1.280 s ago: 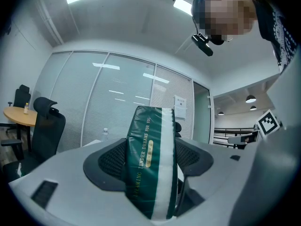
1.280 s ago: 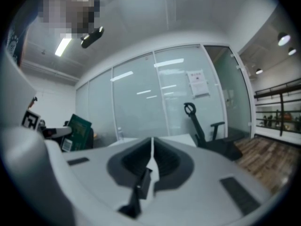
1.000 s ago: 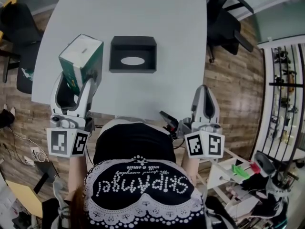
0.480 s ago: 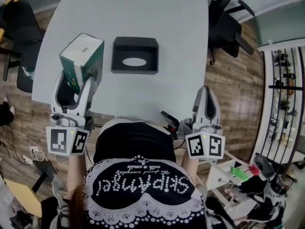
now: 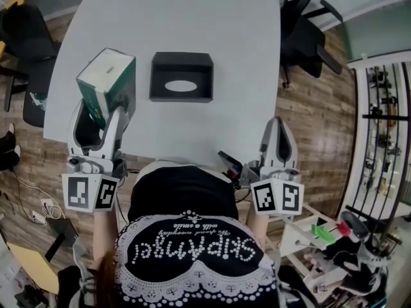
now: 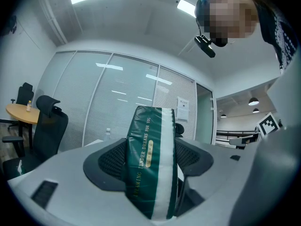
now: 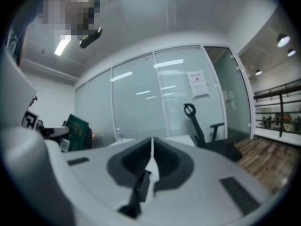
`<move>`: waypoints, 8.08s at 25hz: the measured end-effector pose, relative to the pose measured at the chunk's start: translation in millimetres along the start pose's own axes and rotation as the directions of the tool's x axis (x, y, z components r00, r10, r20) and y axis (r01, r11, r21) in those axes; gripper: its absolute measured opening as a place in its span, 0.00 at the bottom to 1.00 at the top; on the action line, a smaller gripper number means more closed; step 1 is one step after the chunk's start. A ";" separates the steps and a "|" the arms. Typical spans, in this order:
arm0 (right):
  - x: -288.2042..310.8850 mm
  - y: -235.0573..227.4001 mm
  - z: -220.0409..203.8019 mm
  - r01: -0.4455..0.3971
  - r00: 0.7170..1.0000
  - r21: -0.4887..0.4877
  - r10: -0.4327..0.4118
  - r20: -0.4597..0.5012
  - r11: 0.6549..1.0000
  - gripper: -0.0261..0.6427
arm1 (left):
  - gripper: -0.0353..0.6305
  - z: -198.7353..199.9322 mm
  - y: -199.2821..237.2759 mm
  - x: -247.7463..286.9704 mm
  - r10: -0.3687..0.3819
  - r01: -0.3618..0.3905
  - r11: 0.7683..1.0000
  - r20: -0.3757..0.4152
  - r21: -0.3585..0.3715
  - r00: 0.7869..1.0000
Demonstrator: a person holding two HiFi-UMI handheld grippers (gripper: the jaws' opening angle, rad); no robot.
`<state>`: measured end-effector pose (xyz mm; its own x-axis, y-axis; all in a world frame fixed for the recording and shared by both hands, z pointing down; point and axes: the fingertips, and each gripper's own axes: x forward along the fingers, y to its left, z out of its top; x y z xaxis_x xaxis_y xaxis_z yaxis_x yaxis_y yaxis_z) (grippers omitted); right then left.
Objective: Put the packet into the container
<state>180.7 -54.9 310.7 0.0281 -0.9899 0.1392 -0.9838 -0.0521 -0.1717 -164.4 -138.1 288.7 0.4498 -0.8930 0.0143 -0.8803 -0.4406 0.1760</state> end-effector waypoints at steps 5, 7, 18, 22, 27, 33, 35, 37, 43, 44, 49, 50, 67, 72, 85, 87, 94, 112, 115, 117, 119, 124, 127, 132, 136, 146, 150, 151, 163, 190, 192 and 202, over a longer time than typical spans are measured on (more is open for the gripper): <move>1.5 4.3 -4.2 0.004 1.000 0.002 -0.004 -0.007 1.000 0.10 | 0.57 12.2 4.1 7.7 -0.072 0.075 0.993 -0.042 0.093 0.997; 2.4 3.5 -5.4 0.007 1.000 0.005 -0.007 -0.011 1.000 0.10 | 0.57 18.6 1.4 16.2 -0.106 0.115 0.982 -0.067 0.148 0.992; 10.7 -1.3 -20.4 0.021 0.998 0.032 -0.019 -0.053 0.999 0.09 | 0.57 -10.0 -46.0 86.1 -0.333 0.450 0.836 -0.361 0.313 0.871; 14.7 -2.1 -30.5 0.023 0.997 0.048 -0.019 -0.079 0.999 0.10 | 0.57 -40.6 -71.8 115.3 -0.419 0.580 0.757 -0.458 0.301 0.784; 12.6 2.7 -37.9 0.036 0.995 0.062 -0.030 -0.099 0.997 0.10 | 0.57 -75.5 -92.2 134.4 -0.499 0.697 0.656 -0.525 0.290 0.689; 11.8 -5.5 -49.7 0.066 0.990 0.077 -0.056 -0.127 0.995 0.09 | 0.57 -122.4 -107.0 141.6 -0.516 0.768 0.596 -0.621 0.234 0.590; 10.9 -9.7 -52.7 0.076 0.989 0.080 -0.065 -0.133 0.994 0.10 | 0.57 -135.2 -110.1 141.8 -0.516 0.780 0.587 -0.642 0.218 0.567; 10.4 -12.6 -55.8 0.085 0.987 0.083 -0.073 -0.140 0.993 0.10 | 0.57 -146.8 -111.6 140.7 -0.514 0.792 0.575 -0.664 0.203 0.543; 15.4 -15.4 -57.8 0.099 0.985 0.089 -0.085 -0.153 0.991 0.10 | 0.57 -168.9 -109.9 143.1 -0.499 0.809 0.559 -0.707 0.180 0.502; 16.3 -15.5 -58.0 0.100 0.984 0.089 -0.086 -0.154 0.991 0.10 | 0.57 -171.7 -109.8 143.2 -0.496 0.812 0.556 -0.713 0.177 0.495; 18.1 -14.3 -58.4 0.103 0.984 0.091 -0.088 -0.158 0.991 0.10 | 0.57 -187.5 -106.3 140.7 -0.477 0.822 0.545 -0.744 0.168 0.469; 18.7 -14.7 -58.8 0.105 0.983 0.092 -0.089 -0.159 0.990 0.10 | 0.57 -190.1 -105.9 141.1 -0.476 0.823 0.544 -0.748 0.164 0.463; 25.1 -16.3 -62.8 0.112 0.980 0.094 -0.095 -0.175 0.989 0.10 | 0.57 -233.2 -101.3 138.2 -0.450 0.846 0.528 -0.821 0.073 0.352; 24.5 -20.1 -62.6 0.117 0.979 0.097 -0.098 -0.178 0.988 0.10 | 0.57 -248.6 -101.2 137.6 -0.430 0.848 0.527 -0.844 0.052 0.319; 25.8 -22.2 -61.8 0.121 0.978 0.094 -0.103 -0.179 0.988 0.10 | 0.57 -284.8 -94.1 141.1 -0.368 0.841 0.540 -0.891 0.027 0.265; 25.7 -22.5 -62.0 0.123 0.978 0.093 -0.104 -0.181 0.988 0.10 | 0.57 -290.8 -92.6 141.0 -0.354 0.842 0.539 -0.897 0.033 0.263; 24.3 -24.0 -61.6 0.125 0.977 0.091 -0.107 -0.184 0.988 0.09 | 0.57 -298.4 -93.4 142.6 -0.321 0.841 0.540 -0.911 0.049 0.259; 23.5 -16.1 -61.1 0.116 0.979 0.087 -0.100 -0.176 0.989 0.10 | 0.57 -301.3 -94.1 145.0 -0.321 0.837 0.546 -0.910 0.049 0.263; 22.9 -15.6 -59.8 0.116 0.980 0.085 -0.100 -0.174 0.990 0.09 | 0.58 -299.8 -94.6 145.7 -0.321 0.831 0.554 -0.908 0.051 0.270; 22.8 -15.2 -59.9 0.116 0.980 0.084 -0.100 -0.173 0.990 0.10 | 0.59 -298.6 -94.8 146.3 -0.328 0.824 0.564 -0.904 0.045 0.274; 22.3 -14.6 -60.6 0.116 0.980 0.083 -0.100 -0.173 0.990 0.10 | 0.60 -295.7 -95.2 146.3 -0.342 0.817 0.576 -0.898 0.032 0.276; 21.5 -13.2 -60.9 0.116 0.980 0.081 -0.101 -0.172 0.990 0.09 | 0.60 -282.7 -94.6 148.4 -0.361 0.810 0.585 -0.883 0.036 0.300; 21.5 -12.3 -60.2 0.115 0.980 0.080 -0.100 -0.170 0.990 0.09 | 0.60 -273.9 -94.7 150.6 -0.372 0.808 0.588 -0.872 0.044 0.319; 21.2 -10.8 -57.1 0.112 0.981 0.077 -0.099 -0.166 0.991 0.09 | 0.60 -255.0 -98.7 155.6 -0.403 0.797 0.601 -0.842 0.052 0.359; 19.2 -12.1 -56.7 0.113 0.982 0.073 -0.100 -0.159 0.991 0.09 | 0.58 -239.4 -101.2 159.9 -0.424 0.785 0.615 -0.808 0.076 0.409; 13.7 -12.4 -51.6 0.108 0.986 0.064 -0.098 -0.138 0.992 0.10 | 0.28 -169.6 -101.6 180.9 -0.453 0.672 0.720 -0.614 0.176 0.646; 10.4 -13.8 -43.9 0.111 0.987 0.049 -0.105 -0.121 0.993 0.10 | 0.20 -137.6 -101.0 180.9 -0.459 0.629 0.749 -0.521 0.209 0.720; 9.1 -13.9 -41.2 0.113 0.988 0.045 -0.107 -0.115 0.993 0.10 | 0.18 -128.7 -100.3 179.8 -0.459 0.618 0.756 -0.497 0.216 0.736; -3.4 -15.9 -13.6 0.112 0.993 0.002 -0.111 -0.046 0.994 0.09 | 0.10 -20.2 -80.7 145.2 -0.371 0.407 0.882 -0.185 0.238 0.910; -18.5 10.1 23.4 0.016 0.999 -0.057 -0.014 0.030 0.998 0.09 | 0.10 43.5 -34.6 6.4 -0.103 0.093 0.991 0.103 0.094 0.989; -19.8 11.4 20.6 0.012 1.000 -0.056 -0.011 0.023 0.998 0.09 | 0.10 38.6 -30.4 1.0 -0.084 0.076 0.993 0.093 0.089 0.992; -25.2 11.8 6.8 0.004 1.000 -0.058 -0.005 -0.013 0.998 0.09 | 0.10 13.7 -25.8 -12.5 -0.038 0.035 0.998 0.054 0.055 0.998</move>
<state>169.5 -31.4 298.5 0.0304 -0.9878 0.1525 -0.9923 -0.0482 -0.1143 -149.4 -116.8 270.4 0.4741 -0.8793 -0.0450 -0.8710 -0.4758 0.1221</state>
